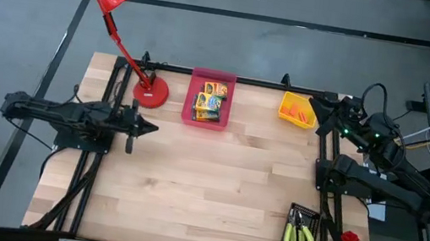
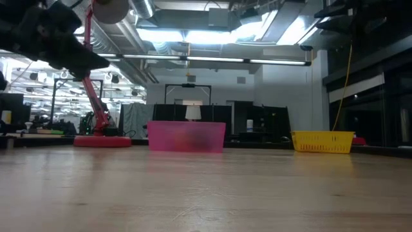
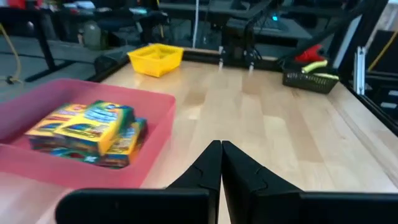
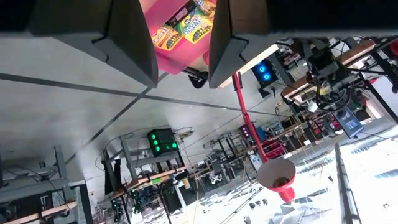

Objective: Pick & Place School Supplies
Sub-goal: Return to Home Position

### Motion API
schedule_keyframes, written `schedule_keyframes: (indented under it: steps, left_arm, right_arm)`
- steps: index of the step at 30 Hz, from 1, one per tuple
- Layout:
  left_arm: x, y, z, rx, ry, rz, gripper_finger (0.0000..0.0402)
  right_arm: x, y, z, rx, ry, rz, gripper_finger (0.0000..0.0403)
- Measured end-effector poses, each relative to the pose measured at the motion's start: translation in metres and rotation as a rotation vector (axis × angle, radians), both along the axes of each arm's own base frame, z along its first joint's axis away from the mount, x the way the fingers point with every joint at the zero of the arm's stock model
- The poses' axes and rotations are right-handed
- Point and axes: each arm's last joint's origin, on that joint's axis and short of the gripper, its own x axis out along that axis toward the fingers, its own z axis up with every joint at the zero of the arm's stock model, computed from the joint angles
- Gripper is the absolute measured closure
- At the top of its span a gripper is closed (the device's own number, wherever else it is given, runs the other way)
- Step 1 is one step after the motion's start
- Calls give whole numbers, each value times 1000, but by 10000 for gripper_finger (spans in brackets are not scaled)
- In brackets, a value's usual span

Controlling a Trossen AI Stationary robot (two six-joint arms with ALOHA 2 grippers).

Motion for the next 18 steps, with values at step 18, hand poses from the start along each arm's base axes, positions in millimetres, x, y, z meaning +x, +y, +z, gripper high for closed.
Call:
schedule_keyframes:
  steps: [18]
  left_arm:
    - [-20,7,-11,-372,-35,304,396]
  right_arm:
    - [2,0,-3,-28,27,28,257]
